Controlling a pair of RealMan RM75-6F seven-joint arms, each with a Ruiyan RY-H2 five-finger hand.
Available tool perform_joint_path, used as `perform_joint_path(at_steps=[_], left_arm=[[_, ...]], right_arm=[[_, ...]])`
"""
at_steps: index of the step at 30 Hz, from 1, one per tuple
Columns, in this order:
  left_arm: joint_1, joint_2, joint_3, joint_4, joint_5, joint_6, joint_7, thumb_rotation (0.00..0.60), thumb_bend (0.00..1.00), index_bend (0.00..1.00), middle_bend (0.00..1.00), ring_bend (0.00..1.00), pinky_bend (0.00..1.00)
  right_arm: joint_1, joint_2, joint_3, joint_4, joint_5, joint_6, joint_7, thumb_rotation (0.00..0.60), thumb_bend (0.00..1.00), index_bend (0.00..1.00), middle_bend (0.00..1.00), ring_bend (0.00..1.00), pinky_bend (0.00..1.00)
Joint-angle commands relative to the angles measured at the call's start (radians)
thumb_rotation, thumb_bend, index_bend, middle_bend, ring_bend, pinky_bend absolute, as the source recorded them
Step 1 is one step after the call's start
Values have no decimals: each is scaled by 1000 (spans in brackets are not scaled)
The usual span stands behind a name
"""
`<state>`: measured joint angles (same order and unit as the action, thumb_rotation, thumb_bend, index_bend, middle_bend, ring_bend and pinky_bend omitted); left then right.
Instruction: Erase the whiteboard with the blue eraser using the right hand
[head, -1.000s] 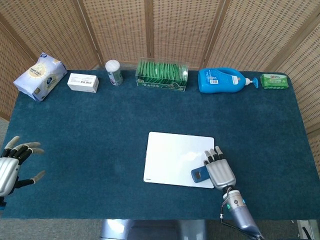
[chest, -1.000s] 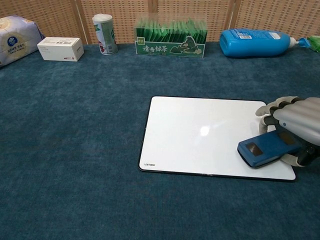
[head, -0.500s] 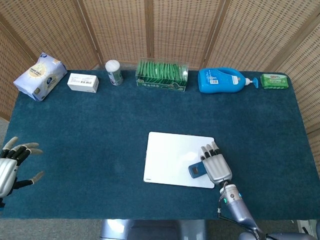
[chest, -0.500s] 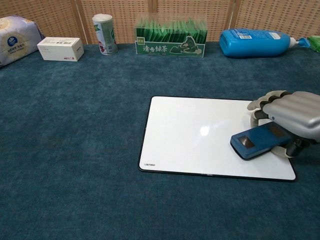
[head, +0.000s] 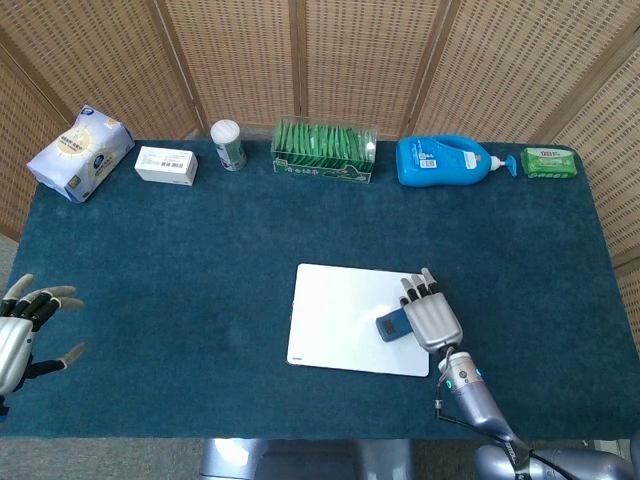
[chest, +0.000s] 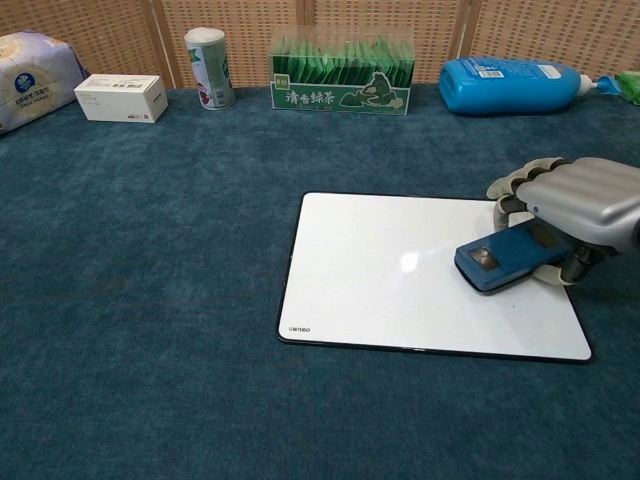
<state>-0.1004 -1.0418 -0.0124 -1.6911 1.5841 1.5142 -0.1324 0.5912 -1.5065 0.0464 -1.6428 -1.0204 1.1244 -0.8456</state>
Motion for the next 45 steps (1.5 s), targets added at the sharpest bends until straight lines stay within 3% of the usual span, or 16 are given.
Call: perform_joint_path(at_steps=[1, 28, 45], left_arm=[[1, 0, 1, 0, 1, 1, 1, 600, 264, 355, 279, 262, 74], [-17, -12, -2, -1, 15, -18, 3, 600, 264, 355, 279, 261, 73], [7, 0, 4, 18, 7, 13, -25, 600, 264, 356, 279, 262, 73]], right_arm=[[1, 8, 0, 13, 1, -6, 12, 600, 410, 721, 127, 0, 0], [-102, 72, -85, -32, -31, 88, 33, 600, 410, 721, 127, 0, 0], [-48, 17, -49, -3, -26, 19, -15, 600, 411, 721, 127, 0, 0]])
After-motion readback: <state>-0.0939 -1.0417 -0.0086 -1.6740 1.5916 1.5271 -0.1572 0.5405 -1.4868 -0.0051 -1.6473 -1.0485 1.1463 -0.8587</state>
